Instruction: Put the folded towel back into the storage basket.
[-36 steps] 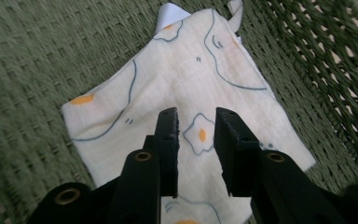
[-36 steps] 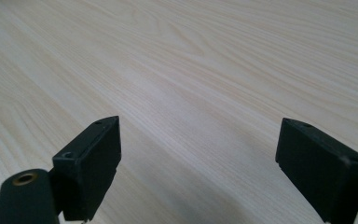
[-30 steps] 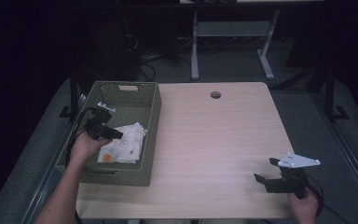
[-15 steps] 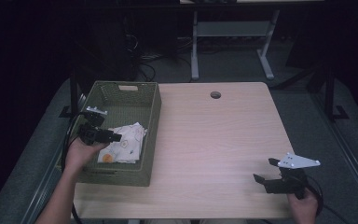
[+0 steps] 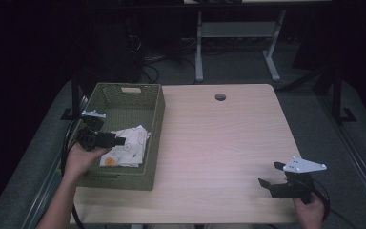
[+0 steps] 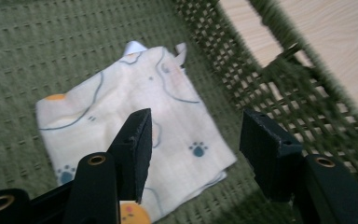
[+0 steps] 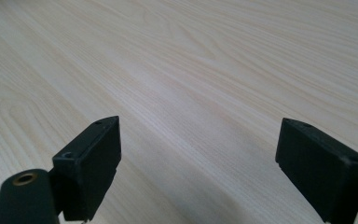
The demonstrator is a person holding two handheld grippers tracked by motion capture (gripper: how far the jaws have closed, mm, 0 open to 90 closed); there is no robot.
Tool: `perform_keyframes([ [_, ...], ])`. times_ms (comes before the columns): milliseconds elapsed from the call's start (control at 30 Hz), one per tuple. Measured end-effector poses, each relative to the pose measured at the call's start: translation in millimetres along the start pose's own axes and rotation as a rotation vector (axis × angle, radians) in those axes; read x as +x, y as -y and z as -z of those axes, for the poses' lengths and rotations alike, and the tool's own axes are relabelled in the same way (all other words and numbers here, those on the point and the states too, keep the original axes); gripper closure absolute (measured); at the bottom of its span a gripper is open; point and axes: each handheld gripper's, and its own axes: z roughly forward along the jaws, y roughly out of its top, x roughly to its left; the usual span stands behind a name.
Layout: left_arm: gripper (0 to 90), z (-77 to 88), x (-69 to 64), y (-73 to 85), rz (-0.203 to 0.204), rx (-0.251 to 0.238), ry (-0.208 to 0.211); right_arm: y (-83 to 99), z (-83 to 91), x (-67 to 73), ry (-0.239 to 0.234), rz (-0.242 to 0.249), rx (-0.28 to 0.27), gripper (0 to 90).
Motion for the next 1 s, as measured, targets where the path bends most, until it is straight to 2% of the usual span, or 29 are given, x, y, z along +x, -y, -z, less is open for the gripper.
perform_keyframes([
  [300, 42.9, 4.6, -2.4, 4.1, 0.046, -0.084, 0.089, -1.4, 0.1, 3.7, 0.004, 0.016, 0.005, 13.5],
  [433, 43.0, 9.4, -3.3, 6.9, 0.061, -0.136, 0.144, -1.5, 0.3, 4.0, 0.005, 0.019, 0.003, 13.5],
  [533, 42.8, 13.1, -6.9, 7.6, 0.042, -0.158, 0.159, -1.6, 0.4, 4.0, 0.005, 0.022, 0.004, 13.5],
  [800, 40.9, 18.2, -15.9, 9.9, 0.013, -0.211, 0.244, -2.2, 0.8, 5.3, 0.002, 0.026, -0.003, 13.5],
  [1000, 40.7, 20.2, -21.9, 8.7, -0.015, -0.216, 0.265, -3.1, 0.8, 5.9, 0.003, 0.025, -0.002, 13.5],
])
